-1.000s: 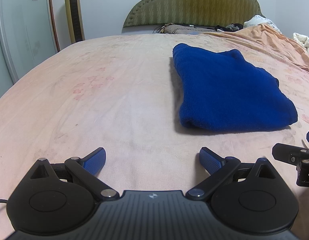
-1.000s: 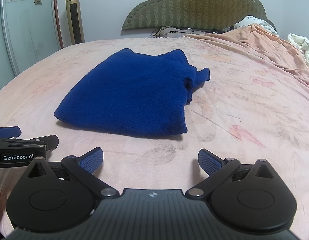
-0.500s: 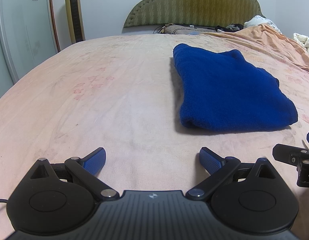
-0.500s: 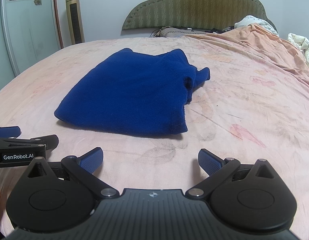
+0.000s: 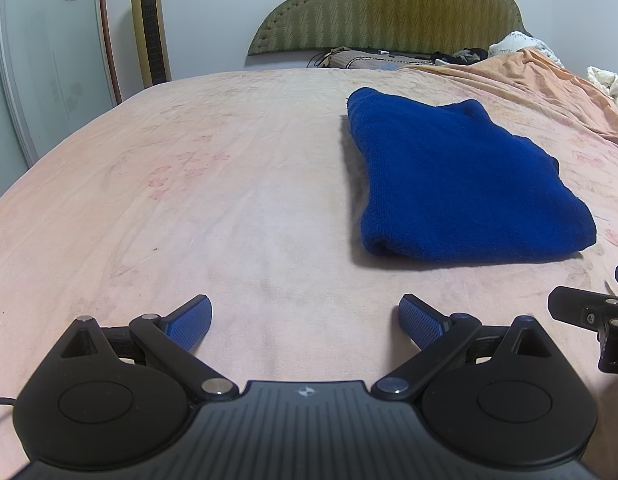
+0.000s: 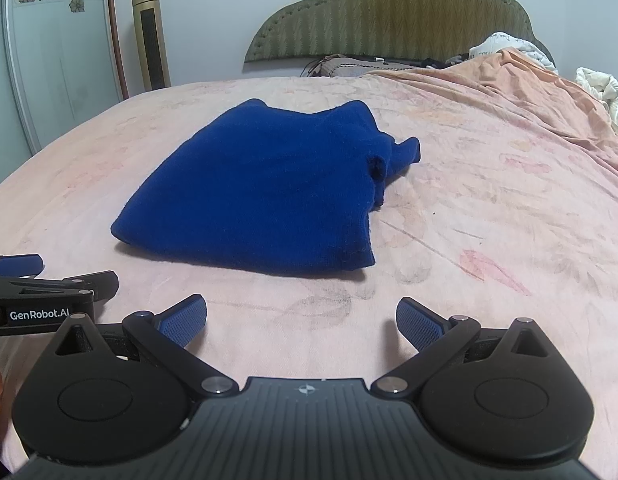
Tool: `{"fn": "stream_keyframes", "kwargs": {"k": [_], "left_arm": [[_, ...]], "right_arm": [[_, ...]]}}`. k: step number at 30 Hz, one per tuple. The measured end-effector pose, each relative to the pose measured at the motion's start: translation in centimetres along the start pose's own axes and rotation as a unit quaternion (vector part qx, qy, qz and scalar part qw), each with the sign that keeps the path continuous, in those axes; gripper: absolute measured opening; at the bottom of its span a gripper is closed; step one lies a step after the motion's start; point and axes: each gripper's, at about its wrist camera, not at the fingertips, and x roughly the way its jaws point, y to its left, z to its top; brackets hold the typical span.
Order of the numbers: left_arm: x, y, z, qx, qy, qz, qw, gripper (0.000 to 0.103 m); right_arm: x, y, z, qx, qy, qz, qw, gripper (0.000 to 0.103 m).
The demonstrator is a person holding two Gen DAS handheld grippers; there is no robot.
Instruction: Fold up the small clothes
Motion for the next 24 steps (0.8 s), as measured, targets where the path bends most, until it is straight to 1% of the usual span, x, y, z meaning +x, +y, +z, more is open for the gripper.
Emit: {"fn": "stream_keyframes", "kwargs": {"k": [24], "left_arm": [[-0.06,0.15,0.08,-0.001,-0.001,0.001,1.0000,0.101]], "right_arm": [[-0.09,-0.06,-0.04,0.000,0.002,0.001,1.000,0.102]]}}
